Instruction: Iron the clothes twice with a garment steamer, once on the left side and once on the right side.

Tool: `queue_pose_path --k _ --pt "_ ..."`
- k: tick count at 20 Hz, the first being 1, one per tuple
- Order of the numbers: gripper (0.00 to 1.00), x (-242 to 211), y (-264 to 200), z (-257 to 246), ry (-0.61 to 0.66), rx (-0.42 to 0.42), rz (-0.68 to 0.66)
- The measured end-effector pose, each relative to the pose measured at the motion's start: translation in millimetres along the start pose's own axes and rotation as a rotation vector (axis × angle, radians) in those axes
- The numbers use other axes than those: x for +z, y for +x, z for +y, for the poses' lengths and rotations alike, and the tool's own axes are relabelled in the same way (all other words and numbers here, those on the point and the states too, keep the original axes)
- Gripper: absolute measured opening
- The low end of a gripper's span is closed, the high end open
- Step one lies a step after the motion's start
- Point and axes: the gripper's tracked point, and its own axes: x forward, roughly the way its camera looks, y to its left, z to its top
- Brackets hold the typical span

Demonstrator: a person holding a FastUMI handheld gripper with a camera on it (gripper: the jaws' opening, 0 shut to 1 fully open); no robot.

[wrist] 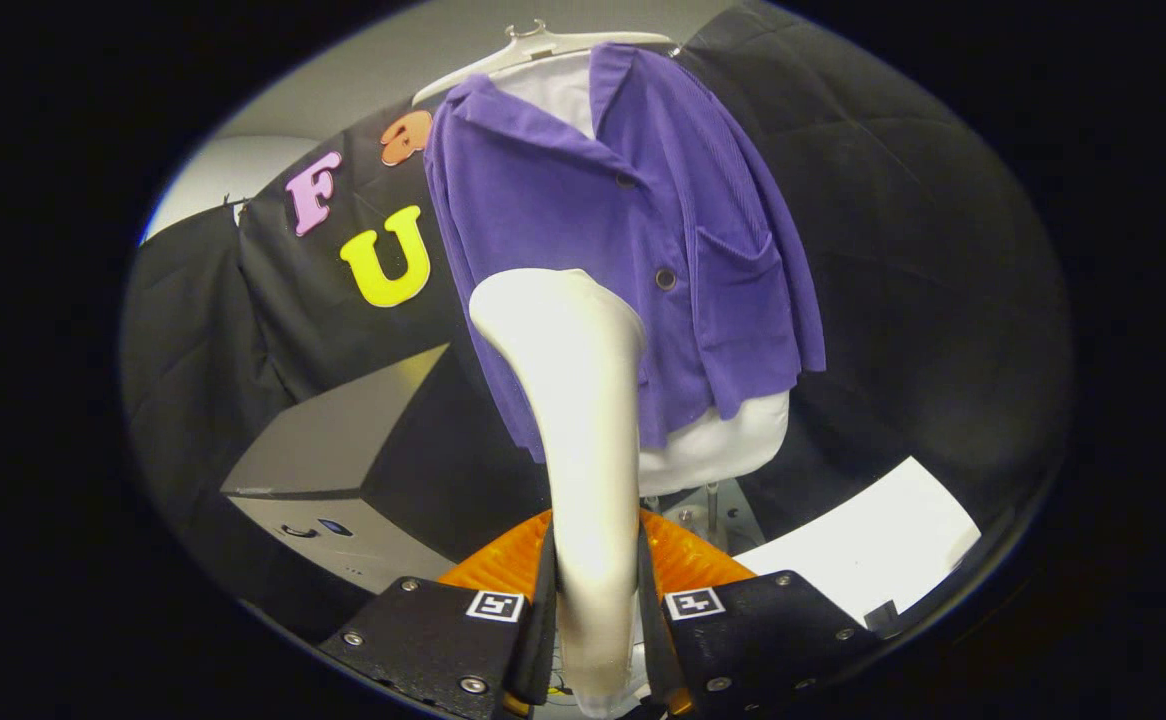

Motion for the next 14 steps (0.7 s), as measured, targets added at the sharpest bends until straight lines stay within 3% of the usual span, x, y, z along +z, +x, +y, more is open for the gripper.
queue_pose_path --k 6,14 --pt "0.37 88 -47 7 -0.001 0.013 -0.17" --pt "0.37 192 -44 0 0.029 -0.01 -0.363"
